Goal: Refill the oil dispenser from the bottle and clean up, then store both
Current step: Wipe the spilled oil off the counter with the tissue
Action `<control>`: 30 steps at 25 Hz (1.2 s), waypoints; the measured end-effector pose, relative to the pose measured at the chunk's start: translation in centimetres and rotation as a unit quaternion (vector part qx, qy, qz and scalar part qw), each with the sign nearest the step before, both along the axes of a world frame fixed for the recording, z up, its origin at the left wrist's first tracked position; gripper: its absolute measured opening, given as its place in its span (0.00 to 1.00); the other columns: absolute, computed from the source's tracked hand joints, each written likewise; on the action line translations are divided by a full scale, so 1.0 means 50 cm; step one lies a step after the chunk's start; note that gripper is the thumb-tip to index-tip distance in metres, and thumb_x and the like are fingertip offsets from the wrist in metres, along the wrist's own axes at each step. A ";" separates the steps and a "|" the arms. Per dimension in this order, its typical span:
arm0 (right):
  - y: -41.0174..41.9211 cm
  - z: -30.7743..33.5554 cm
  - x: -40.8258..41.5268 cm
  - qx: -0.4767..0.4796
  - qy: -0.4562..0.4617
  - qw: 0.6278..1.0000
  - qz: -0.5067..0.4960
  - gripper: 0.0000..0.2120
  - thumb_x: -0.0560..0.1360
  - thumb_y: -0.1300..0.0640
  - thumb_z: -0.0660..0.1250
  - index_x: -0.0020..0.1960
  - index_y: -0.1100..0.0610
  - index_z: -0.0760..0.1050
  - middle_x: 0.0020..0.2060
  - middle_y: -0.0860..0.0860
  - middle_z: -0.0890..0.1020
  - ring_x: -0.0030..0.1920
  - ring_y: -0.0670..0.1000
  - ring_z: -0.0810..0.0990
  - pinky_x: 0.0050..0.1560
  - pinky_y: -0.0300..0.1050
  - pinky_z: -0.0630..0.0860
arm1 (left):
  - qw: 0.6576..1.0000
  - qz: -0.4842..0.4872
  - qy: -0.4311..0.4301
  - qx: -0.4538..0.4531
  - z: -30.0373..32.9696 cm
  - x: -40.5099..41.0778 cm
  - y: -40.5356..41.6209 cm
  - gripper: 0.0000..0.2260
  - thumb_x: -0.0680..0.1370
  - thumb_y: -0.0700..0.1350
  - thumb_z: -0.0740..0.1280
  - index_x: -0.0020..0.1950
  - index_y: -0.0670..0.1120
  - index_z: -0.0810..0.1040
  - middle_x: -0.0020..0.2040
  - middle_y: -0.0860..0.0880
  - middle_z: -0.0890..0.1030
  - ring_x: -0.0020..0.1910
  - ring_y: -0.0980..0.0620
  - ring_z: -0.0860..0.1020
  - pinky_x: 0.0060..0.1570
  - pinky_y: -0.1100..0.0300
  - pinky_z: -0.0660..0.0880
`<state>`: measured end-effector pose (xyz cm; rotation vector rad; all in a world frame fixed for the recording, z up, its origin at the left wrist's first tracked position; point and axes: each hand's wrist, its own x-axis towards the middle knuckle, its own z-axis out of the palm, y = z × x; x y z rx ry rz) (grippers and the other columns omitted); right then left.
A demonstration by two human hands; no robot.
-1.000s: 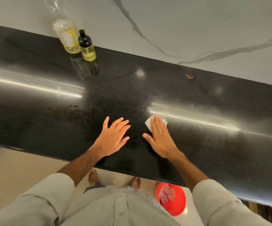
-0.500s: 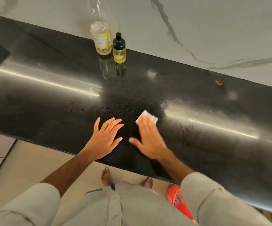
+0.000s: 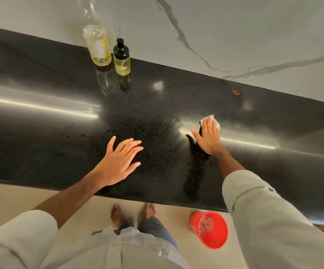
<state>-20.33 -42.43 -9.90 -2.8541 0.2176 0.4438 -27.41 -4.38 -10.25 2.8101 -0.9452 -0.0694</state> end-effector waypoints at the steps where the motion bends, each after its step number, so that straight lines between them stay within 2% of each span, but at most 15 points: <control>1: 0.020 0.000 -0.010 0.006 -0.003 1.000 0.013 0.55 0.71 0.21 0.33 0.82 0.62 0.48 0.82 0.60 0.46 0.82 0.62 0.42 0.80 0.62 0.46 | 1.000 0.009 0.001 -0.003 0.001 -0.002 0.006 0.25 0.83 0.60 0.51 0.76 0.49 0.68 0.78 0.50 0.66 0.79 0.48 0.63 0.76 0.32 0.53; 4: 0.127 0.003 -0.135 0.014 -0.019 0.988 0.151 0.50 0.77 0.25 0.41 0.82 0.63 0.48 0.82 0.62 0.45 0.82 0.62 0.42 0.81 0.61 0.45 | 0.999 0.038 0.005 -0.027 -0.004 -0.013 -0.001 0.25 0.83 0.59 0.52 0.75 0.49 0.70 0.77 0.50 0.67 0.78 0.48 0.64 0.76 0.33 0.52; 6: 0.200 0.007 -0.247 0.035 -0.010 0.967 0.252 0.46 0.80 0.27 0.47 0.83 0.60 0.44 0.82 0.58 0.42 0.82 0.57 0.37 0.81 0.57 0.41 | 0.999 0.036 0.013 -0.035 -0.006 -0.012 -0.028 0.24 0.83 0.59 0.52 0.75 0.50 0.70 0.77 0.50 0.67 0.78 0.48 0.64 0.76 0.33 0.52; 8: 0.200 0.007 -0.301 0.042 0.018 0.957 0.288 0.44 0.81 0.28 0.47 0.83 0.55 0.39 0.82 0.53 0.39 0.81 0.51 0.33 0.81 0.53 0.37 | 0.999 0.020 0.018 -0.030 -0.003 0.004 -0.067 0.25 0.83 0.60 0.51 0.75 0.50 0.69 0.78 0.51 0.66 0.79 0.49 0.63 0.76 0.33 0.53; 10: 0.110 -0.015 -0.286 0.017 -0.040 0.966 0.256 0.43 0.81 0.29 0.47 0.84 0.57 0.44 0.83 0.55 0.43 0.82 0.53 0.37 0.82 0.54 0.42 | 1.000 0.004 0.022 -0.017 0.001 0.022 -0.103 0.25 0.83 0.60 0.51 0.75 0.50 0.69 0.77 0.51 0.66 0.79 0.49 0.63 0.75 0.32 0.54; 12: -0.025 -0.024 -0.230 -0.023 -0.060 0.983 0.172 0.43 0.81 0.30 0.43 0.83 0.61 0.50 0.82 0.59 0.48 0.83 0.57 0.42 0.82 0.57 0.46 | 1.000 -0.003 0.015 -0.007 -0.002 0.030 -0.130 0.25 0.83 0.60 0.51 0.75 0.50 0.69 0.77 0.51 0.67 0.79 0.49 0.63 0.75 0.32 0.55; 15: -0.194 -0.015 -0.104 -0.034 -0.021 0.998 0.040 0.50 0.77 0.26 0.37 0.82 0.64 0.45 0.82 0.62 0.43 0.82 0.60 0.40 0.81 0.59 0.44 | 1.000 0.003 0.011 -0.002 -0.009 0.015 -0.146 0.24 0.83 0.60 0.51 0.75 0.50 0.69 0.77 0.51 0.67 0.79 0.50 0.63 0.76 0.33 0.54; 18: -0.208 -0.002 -0.023 -0.005 -0.008 0.999 -0.035 0.52 0.75 0.24 0.37 0.82 0.65 0.42 0.81 0.64 0.40 0.81 0.62 0.38 0.80 0.62 0.43 | 1.000 0.022 0.003 -0.004 -0.010 -0.004 -0.141 0.24 0.83 0.60 0.52 0.74 0.50 0.70 0.77 0.51 0.67 0.78 0.50 0.64 0.76 0.33 0.55; 20: -0.143 -0.011 -0.031 -0.012 0.011 1.000 0.001 0.50 0.78 0.25 0.40 0.82 0.64 0.40 0.81 0.63 0.38 0.81 0.61 0.36 0.81 0.61 0.41 | 0.999 0.035 0.005 -0.013 -0.012 -0.017 -0.130 0.24 0.83 0.60 0.52 0.74 0.50 0.71 0.77 0.51 0.68 0.78 0.50 0.65 0.76 0.34 0.54; 23: 0.019 -0.006 -0.114 0.016 0.006 0.989 0.147 0.49 0.78 0.26 0.40 0.82 0.64 0.43 0.81 0.63 0.41 0.81 0.62 0.37 0.81 0.59 0.42 | 0.999 0.043 0.010 -0.015 -0.015 -0.014 -0.117 0.25 0.83 0.60 0.52 0.75 0.50 0.70 0.77 0.52 0.67 0.78 0.50 0.64 0.76 0.34 0.54; 25: 0.097 -0.002 -0.168 0.051 0.003 0.973 0.224 0.46 0.80 0.28 0.43 0.83 0.63 0.42 0.82 0.60 0.40 0.82 0.58 0.35 0.81 0.56 0.40 | 0.999 0.043 0.010 -0.008 -0.014 -0.008 -0.120 0.25 0.83 0.60 0.52 0.75 0.50 0.69 0.78 0.52 0.66 0.79 0.50 0.63 0.76 0.34 0.54; 28: 0.107 0.024 -0.188 0.157 0.017 0.958 0.239 0.40 0.84 0.36 0.53 0.83 0.58 0.41 0.81 0.50 0.36 0.81 0.48 0.34 0.81 0.46 0.38 | 0.999 0.038 0.019 -0.021 -0.009 0.005 -0.131 0.24 0.83 0.60 0.52 0.75 0.51 0.68 0.78 0.52 0.66 0.79 0.50 0.63 0.76 0.35 0.53; 30: 0.068 0.043 -0.185 0.240 -0.006 0.950 0.197 0.35 0.84 0.44 0.60 0.84 0.55 0.49 0.82 0.46 0.39 0.81 0.45 0.39 0.80 0.41 0.42 | 0.999 0.034 0.024 -0.029 -0.006 0.009 -0.137 0.23 0.83 0.59 0.53 0.75 0.52 0.69 0.78 0.53 0.66 0.79 0.51 0.62 0.76 0.35 0.52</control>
